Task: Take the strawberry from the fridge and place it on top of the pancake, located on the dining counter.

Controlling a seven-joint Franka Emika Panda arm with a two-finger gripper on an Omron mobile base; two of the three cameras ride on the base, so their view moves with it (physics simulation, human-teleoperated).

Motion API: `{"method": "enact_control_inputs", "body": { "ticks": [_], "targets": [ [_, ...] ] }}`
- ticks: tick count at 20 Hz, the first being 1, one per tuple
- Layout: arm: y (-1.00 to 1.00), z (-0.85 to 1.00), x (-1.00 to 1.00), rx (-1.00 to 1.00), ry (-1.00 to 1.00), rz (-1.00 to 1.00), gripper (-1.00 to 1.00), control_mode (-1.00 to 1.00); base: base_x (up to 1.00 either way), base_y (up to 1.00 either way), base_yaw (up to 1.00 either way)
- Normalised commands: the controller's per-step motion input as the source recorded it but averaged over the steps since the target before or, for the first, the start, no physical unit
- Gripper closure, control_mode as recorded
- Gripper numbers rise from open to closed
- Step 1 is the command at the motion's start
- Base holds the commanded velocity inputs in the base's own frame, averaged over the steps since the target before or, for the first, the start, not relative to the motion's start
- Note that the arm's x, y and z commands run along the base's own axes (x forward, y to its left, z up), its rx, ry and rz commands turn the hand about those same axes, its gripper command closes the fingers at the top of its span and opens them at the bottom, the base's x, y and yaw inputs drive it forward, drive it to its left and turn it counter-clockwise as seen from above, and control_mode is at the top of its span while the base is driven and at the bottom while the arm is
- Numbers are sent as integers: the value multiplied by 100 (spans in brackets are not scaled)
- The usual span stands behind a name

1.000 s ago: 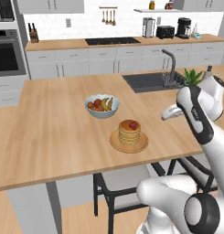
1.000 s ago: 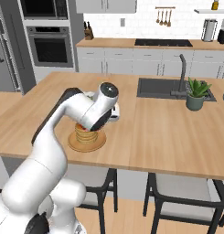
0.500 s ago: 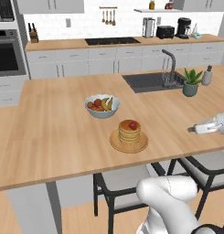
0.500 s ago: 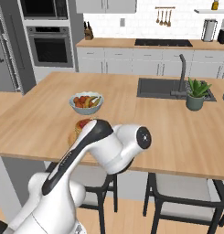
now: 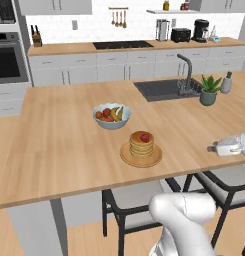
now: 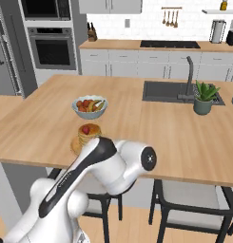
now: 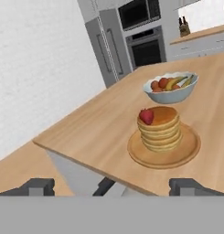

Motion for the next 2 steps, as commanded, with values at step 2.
{"method": "enact_control_inputs", "body": {
  "ticks": [2],
  "targets": [
    [0,-10,0,4,-6,0,-100,-100,0,0,0]
  ]
}}
